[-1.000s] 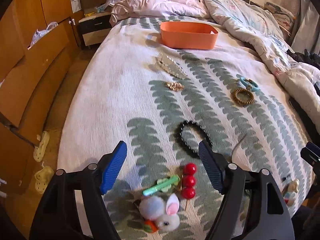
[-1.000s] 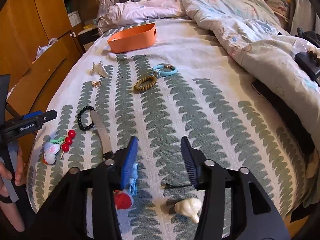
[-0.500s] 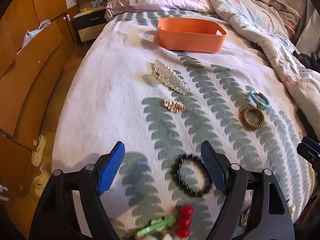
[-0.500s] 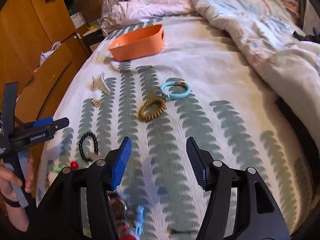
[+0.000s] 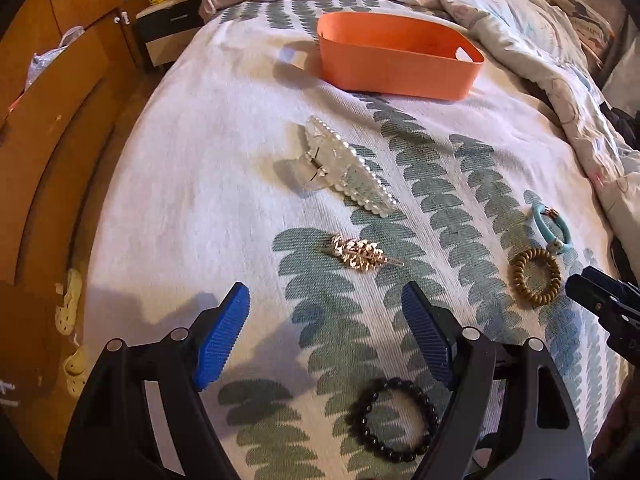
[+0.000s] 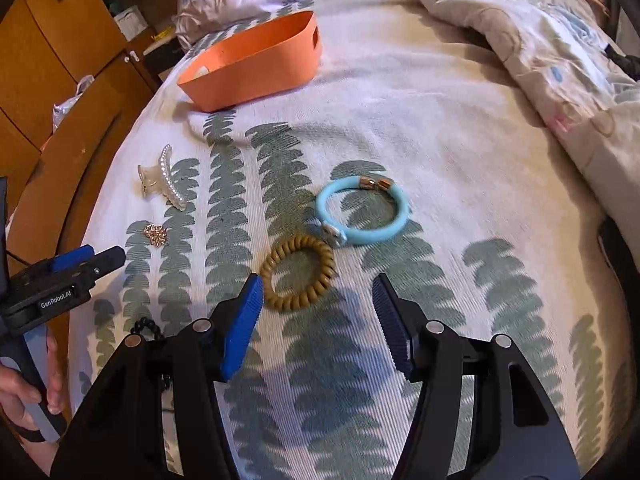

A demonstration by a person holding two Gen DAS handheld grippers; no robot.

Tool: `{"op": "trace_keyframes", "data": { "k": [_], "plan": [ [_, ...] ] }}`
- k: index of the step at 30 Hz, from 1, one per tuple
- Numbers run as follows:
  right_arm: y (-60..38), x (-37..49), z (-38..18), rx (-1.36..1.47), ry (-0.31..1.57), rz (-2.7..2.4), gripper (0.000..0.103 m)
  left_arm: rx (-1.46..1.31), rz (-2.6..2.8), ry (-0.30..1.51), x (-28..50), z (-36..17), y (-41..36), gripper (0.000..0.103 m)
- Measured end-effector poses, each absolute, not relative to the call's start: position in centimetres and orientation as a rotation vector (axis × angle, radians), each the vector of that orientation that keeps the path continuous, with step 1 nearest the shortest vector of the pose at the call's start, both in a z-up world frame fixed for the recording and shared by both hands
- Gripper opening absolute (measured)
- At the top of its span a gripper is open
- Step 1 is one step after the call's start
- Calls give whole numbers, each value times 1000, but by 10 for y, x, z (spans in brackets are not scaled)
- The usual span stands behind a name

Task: Organize jewelry
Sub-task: 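Move the left tool to the gold leaf brooch while the right tool moves to the brown coil hair tie, then close the left tool on the gold brooch while the right tool closes on the coil hair tie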

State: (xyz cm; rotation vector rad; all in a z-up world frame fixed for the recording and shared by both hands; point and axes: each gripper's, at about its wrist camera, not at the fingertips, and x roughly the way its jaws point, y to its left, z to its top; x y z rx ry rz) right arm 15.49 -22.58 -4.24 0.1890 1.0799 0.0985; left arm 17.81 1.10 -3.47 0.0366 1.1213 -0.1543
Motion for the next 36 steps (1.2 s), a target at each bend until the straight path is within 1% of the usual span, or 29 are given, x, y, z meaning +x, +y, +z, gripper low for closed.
{"op": "trace_keyframes", "data": {
  "k": [8, 12, 19, 24, 26, 28, 29, 31, 32, 33, 36],
  "plan": [
    [-219, 171, -59, 128, 1115, 51, 59, 53, -152, 1149, 195, -54, 7, 77],
    [-217, 174, -61, 113, 1104, 41, 59, 45, -157, 1148, 202, -60, 6, 77],
    [-209, 178, -67, 49, 1098, 14, 58, 28, -191, 1117, 209, -64, 3, 77],
    [-206, 179, -68, 6, 1091, -6, 50, 33, -227, 1111, 213, -65, -3, 77],
    [-205, 180, -69, -14, 1092, -16, 45, 41, -238, 1111, 212, -65, -6, 77],
    [-204, 179, -70, -21, 1091, -20, 43, 63, -229, 1112, 212, -67, -10, 77],
    [-203, 178, -71, -34, 1090, -26, 41, 67, -229, 1112, 211, -68, -10, 76],
    [-202, 178, -71, -47, 1088, -32, 41, 78, -229, 1111, 210, -69, -12, 74],
    [-201, 178, -71, -54, 1087, -34, 40, 81, -229, 1109, 210, -69, -13, 70],
    [-200, 177, -72, -69, 1086, -39, 39, 83, -236, 1108, 210, -69, -13, 64],
    [-198, 175, -71, -88, 1083, -43, 34, 92, -243, 1105, 209, -70, -14, 58]
  ]
}}
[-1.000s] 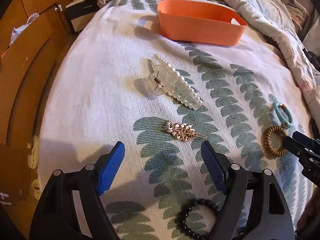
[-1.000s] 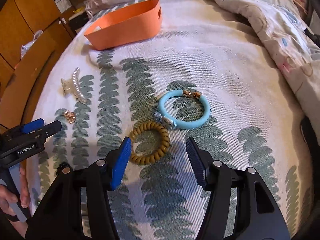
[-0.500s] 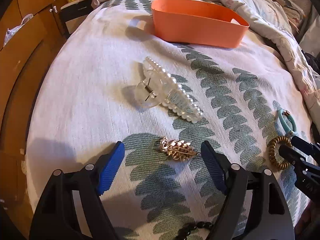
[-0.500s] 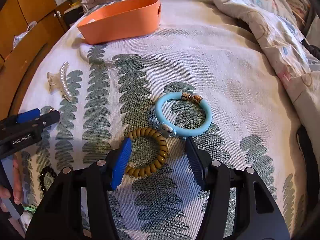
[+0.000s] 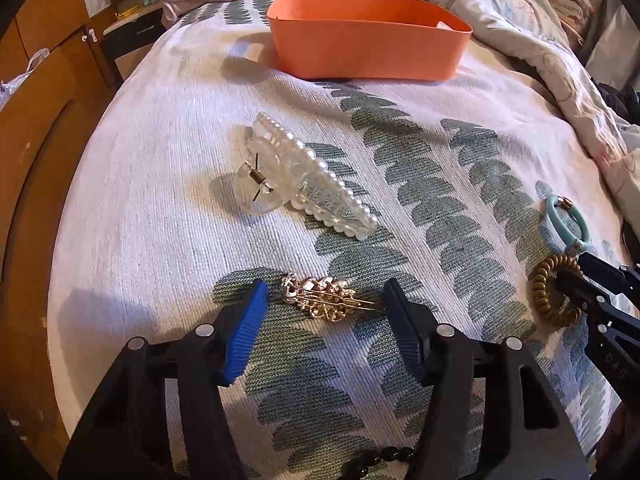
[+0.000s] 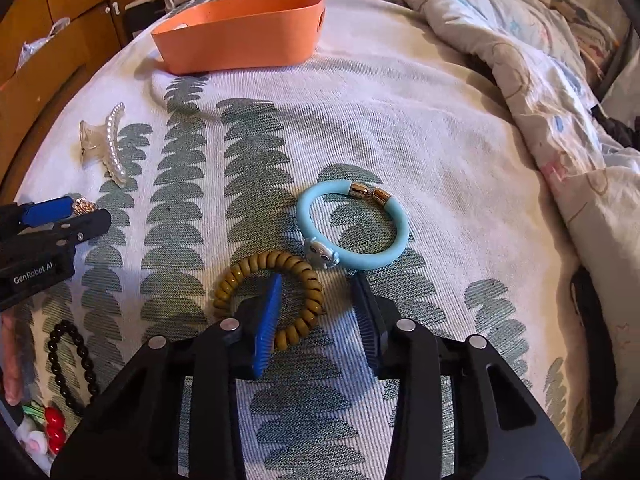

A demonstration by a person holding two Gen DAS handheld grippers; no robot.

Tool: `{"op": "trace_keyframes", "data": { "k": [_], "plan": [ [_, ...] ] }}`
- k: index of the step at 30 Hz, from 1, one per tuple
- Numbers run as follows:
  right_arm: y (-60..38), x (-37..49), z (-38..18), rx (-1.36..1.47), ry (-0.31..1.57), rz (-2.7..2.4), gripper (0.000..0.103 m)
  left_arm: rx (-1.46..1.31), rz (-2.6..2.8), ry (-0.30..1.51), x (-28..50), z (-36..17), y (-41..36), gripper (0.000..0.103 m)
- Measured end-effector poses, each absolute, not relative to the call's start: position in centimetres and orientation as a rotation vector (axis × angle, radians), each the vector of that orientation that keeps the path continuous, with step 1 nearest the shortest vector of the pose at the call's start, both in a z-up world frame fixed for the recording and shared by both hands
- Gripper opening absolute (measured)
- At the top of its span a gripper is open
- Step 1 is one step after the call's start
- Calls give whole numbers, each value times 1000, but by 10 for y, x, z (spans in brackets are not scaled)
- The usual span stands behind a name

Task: Organize jewelry
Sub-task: 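Close the left tool on the gold brooch while the right tool closes on the coil hair tie, then carry the brooch with the left tool toward the bunny clip while the right tool carries the hair tie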

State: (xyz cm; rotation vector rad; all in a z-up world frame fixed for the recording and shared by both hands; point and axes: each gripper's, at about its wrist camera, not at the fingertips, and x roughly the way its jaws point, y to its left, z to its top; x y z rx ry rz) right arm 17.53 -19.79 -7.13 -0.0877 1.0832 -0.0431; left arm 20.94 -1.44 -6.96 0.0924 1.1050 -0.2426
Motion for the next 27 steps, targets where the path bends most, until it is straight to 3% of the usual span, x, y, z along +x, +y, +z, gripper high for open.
{"op": "trace_keyframes", "data": {
  "k": [2, 8, 27],
  "plan": [
    [-196, 174, -71, -94, 1085, -41, 30, 95, -245, 1103, 210, -70, -14, 52],
    [-199, 172, -66, -66, 1087, -19, 14, 53, -264, 1113, 211, -70, -8, 52],
    [-213, 156, -28, 35, 1034, 34, 10, -11, -265, 1095, 199, -50, 3, 52]
  ]
}}
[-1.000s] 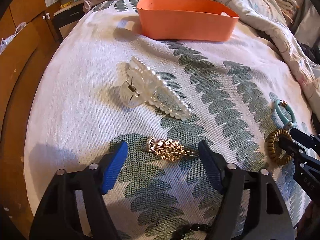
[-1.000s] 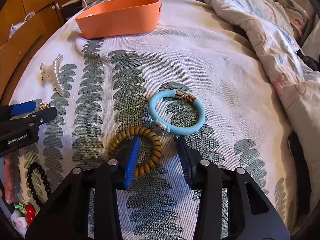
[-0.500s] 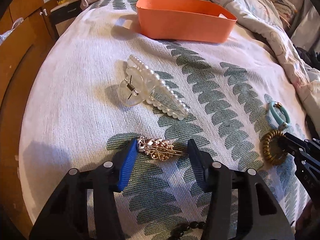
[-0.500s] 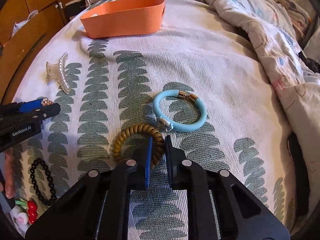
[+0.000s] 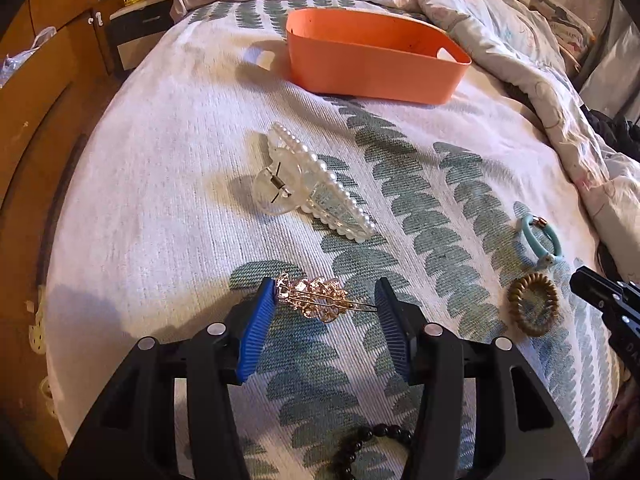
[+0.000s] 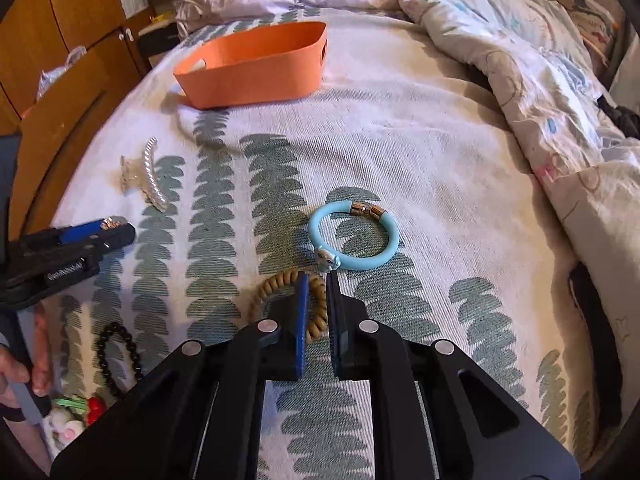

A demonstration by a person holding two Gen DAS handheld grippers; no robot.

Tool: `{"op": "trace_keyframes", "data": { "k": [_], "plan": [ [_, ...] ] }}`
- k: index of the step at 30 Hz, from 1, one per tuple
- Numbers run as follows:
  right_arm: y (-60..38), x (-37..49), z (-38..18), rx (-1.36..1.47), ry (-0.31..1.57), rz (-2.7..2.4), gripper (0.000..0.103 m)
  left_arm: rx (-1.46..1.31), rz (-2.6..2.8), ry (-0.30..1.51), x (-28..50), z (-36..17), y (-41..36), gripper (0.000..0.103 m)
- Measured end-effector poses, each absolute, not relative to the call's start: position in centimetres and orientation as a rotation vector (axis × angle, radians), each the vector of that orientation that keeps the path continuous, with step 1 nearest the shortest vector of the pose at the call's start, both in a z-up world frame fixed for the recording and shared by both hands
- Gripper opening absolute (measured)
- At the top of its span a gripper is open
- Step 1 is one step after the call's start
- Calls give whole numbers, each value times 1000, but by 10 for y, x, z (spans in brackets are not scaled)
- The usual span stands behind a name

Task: Organize jewelry
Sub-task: 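Carry the brooch with the left tool toward the bunny clip while the right tool carries the hair tie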

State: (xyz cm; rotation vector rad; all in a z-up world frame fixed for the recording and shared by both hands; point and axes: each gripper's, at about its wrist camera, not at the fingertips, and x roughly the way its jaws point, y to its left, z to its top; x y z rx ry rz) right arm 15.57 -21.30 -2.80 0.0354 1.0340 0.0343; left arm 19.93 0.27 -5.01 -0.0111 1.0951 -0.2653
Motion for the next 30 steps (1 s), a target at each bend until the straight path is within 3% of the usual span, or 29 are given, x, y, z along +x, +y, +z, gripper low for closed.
{"op": "trace_keyframes", "data": {
  "k": [7, 25, 30],
  "plan": [
    [-214, 144, -14, 71, 1028, 71, 10, 0, -259, 1074, 186, -35, 5, 52],
    [-204, 167, -61, -22, 1136, 24, 20, -15, -251, 1083, 193, -41, 7, 52],
    [-195, 169, -66, -49, 1143, 41, 34, -14, -254, 1080, 191, -39, 7, 52]
  ]
}}
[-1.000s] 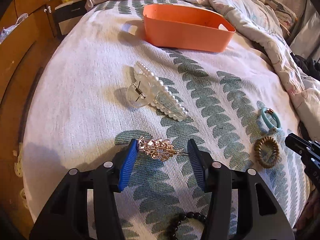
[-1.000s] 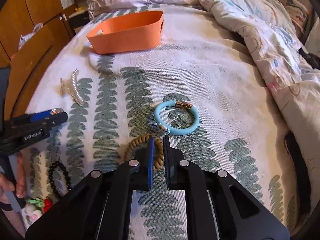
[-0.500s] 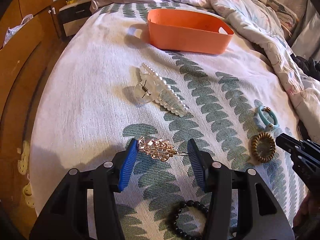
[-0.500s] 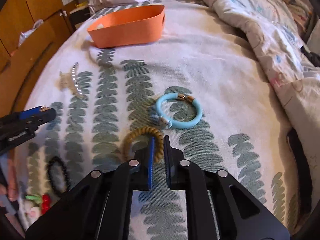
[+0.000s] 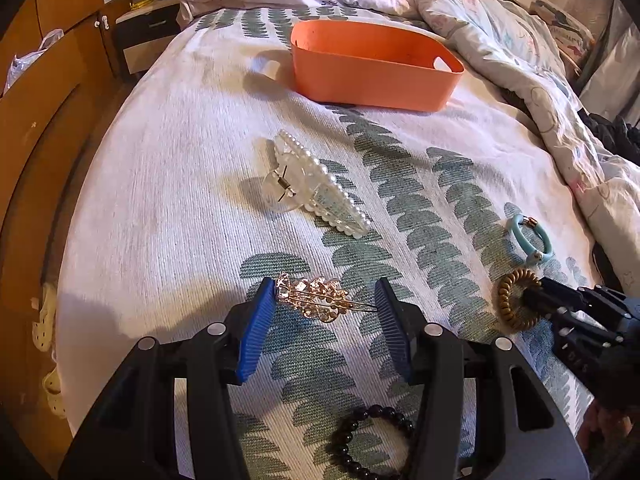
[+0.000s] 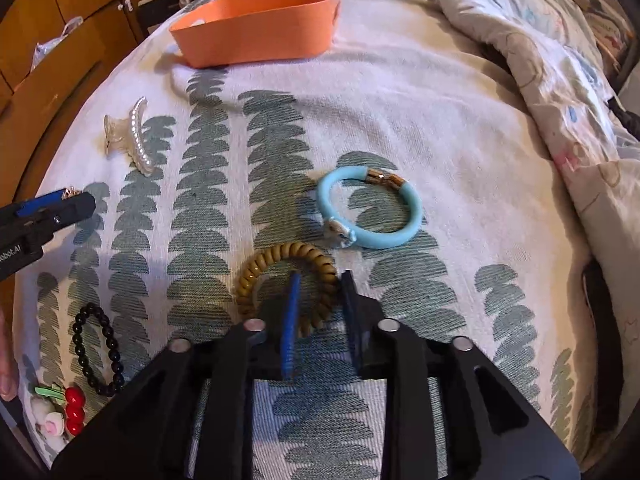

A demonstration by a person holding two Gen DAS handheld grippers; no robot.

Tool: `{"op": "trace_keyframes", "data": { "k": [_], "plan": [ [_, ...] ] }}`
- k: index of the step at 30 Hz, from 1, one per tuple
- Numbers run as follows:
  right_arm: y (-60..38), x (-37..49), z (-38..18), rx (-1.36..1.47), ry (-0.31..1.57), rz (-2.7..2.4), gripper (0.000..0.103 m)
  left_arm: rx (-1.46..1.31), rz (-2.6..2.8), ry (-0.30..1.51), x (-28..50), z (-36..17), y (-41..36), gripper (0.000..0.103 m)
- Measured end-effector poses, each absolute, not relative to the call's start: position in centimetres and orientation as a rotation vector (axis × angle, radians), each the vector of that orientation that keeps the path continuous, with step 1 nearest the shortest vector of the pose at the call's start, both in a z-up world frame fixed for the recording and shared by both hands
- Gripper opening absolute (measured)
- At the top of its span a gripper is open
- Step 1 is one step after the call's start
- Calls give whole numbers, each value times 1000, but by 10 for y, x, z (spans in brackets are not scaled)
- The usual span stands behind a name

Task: Organize jewelry
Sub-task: 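Carry the brooch with the left tool toward the bunny clip while the right tool carries the hair tie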

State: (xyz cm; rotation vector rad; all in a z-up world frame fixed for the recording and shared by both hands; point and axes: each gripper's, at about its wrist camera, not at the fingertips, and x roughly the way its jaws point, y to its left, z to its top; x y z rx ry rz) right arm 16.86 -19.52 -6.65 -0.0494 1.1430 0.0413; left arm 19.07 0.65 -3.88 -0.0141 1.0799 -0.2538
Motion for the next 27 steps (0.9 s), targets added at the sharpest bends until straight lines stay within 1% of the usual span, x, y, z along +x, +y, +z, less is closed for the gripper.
{"op": "trace_keyframes", "data": {
  "k": [3, 4, 6, 7, 8, 15, 27],
  "plan": [
    [-191, 168, -73, -74, 1146, 21, 35, -14, -255, 1079, 190, -39, 6, 52],
    [-192, 168, -72, -70, 1146, 18, 33, -14, -255, 1080, 190, -39, 6, 52],
    [-195, 167, -69, -52, 1142, 8, 26, -15, -255, 1083, 190, -39, 6, 52],
    [-198, 167, -68, -44, 1139, 4, 16, -15, -255, 1083, 191, -39, 6, 52],
    [-200, 167, -66, -41, 1140, 0, 12, -15, -255, 1082, 191, -39, 5, 52],
    [-198, 161, -52, -62, 1109, -15, 11, -20, -254, 1072, 187, -34, 7, 52],
    [-197, 114, 7, 3, 1023, 53, 11, -19, -243, 1056, 163, -12, 12, 52]
  ]
}}
